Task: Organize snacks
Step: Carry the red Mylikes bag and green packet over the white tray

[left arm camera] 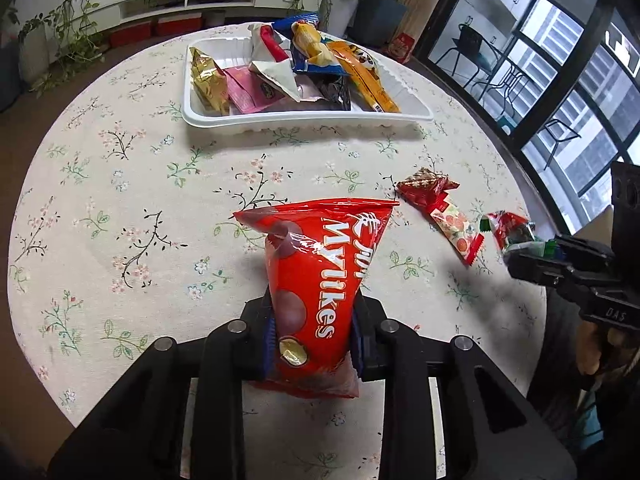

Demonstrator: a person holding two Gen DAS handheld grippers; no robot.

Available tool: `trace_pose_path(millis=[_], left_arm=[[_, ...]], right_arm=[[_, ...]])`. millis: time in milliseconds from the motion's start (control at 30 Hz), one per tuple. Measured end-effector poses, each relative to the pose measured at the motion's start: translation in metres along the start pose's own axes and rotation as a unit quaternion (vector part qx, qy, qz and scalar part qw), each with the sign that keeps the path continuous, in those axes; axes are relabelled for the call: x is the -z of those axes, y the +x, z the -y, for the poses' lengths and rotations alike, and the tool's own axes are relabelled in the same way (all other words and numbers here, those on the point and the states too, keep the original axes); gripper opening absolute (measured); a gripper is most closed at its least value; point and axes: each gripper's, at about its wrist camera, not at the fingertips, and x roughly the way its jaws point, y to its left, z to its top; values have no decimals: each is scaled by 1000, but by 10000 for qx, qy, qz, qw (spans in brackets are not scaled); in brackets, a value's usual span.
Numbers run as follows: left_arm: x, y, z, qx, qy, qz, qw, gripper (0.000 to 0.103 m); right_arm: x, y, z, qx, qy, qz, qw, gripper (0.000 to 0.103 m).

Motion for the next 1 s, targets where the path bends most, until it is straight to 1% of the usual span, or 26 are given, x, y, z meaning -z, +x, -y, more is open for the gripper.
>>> trace_pose_path(millis=[133, 267, 500, 667, 767, 867, 1000], left_arm=[[0, -7, -1, 32, -28, 43, 10000, 25], [-8, -19, -5, 75, -131, 215, 9997, 25], [-41, -47, -19, 246, -329, 578, 9975, 25], [-80, -65, -37, 283, -467, 846, 9949, 25], [-111, -69, -49, 255, -511, 935, 9940, 25], [-144, -67, -57, 202, -514, 952, 9939, 25], [-185, -53, -68, 135, -520, 902, 9945, 25]], right_arm=[[-4, -7, 3, -27, 41, 141, 9999, 29], [-12, -15, 5, 14, 19, 271, 9996, 29], [-39, -34, 19, 116, 48, 555, 9984, 29], [-72, -48, 25, 220, -80, 820, 9964, 29], [-97, -51, 29, 308, -160, 967, 9947, 29], [-122, -49, 36, 305, -119, 1058, 9938, 29], [-157, -43, 47, 367, -57, 1157, 9926, 29]])
